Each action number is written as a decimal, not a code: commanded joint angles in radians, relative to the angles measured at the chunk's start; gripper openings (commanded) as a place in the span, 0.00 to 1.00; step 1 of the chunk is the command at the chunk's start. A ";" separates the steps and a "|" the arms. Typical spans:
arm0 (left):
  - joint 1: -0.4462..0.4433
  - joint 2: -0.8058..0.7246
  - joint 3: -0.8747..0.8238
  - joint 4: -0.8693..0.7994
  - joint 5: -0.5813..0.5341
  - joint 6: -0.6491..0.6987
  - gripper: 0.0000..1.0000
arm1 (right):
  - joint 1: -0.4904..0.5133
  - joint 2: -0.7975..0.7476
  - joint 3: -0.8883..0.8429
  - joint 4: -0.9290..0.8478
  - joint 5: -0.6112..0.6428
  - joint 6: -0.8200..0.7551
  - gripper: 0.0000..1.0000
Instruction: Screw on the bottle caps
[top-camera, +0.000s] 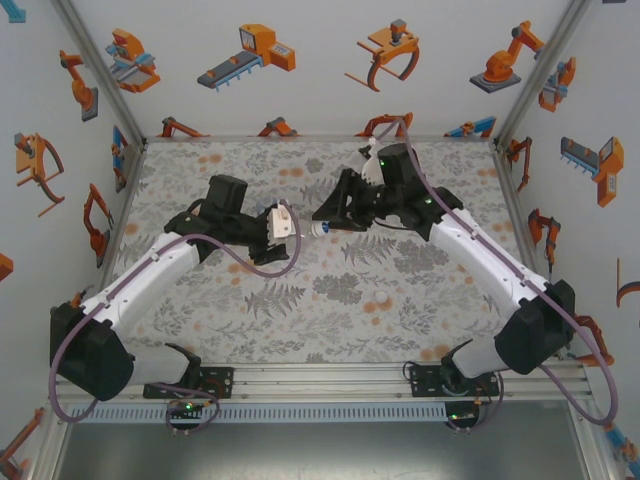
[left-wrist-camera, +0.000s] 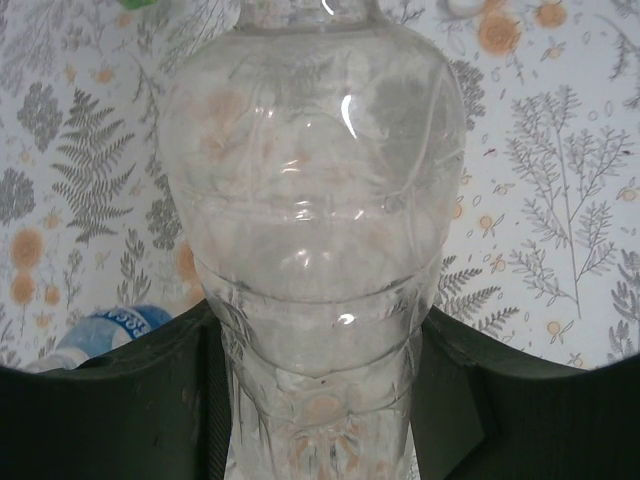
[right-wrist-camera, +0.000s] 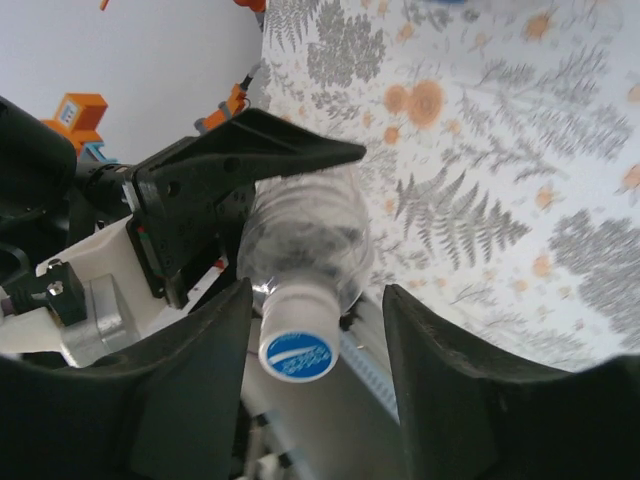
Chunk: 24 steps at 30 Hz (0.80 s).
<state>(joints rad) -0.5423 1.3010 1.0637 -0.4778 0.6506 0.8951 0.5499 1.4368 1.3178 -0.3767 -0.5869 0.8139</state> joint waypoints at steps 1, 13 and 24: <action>-0.002 -0.009 0.019 0.003 0.067 0.018 0.00 | -0.021 -0.051 0.049 0.026 -0.050 -0.305 0.58; -0.002 -0.016 0.027 -0.042 0.124 0.055 0.00 | -0.018 -0.136 0.000 0.106 -0.387 -1.086 0.58; -0.003 -0.018 0.032 -0.047 0.138 0.051 0.00 | 0.004 -0.168 -0.157 0.253 -0.457 -1.241 0.57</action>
<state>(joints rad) -0.5430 1.3010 1.0641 -0.4957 0.7452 0.9310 0.5480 1.2827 1.1790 -0.1925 -1.0069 -0.3527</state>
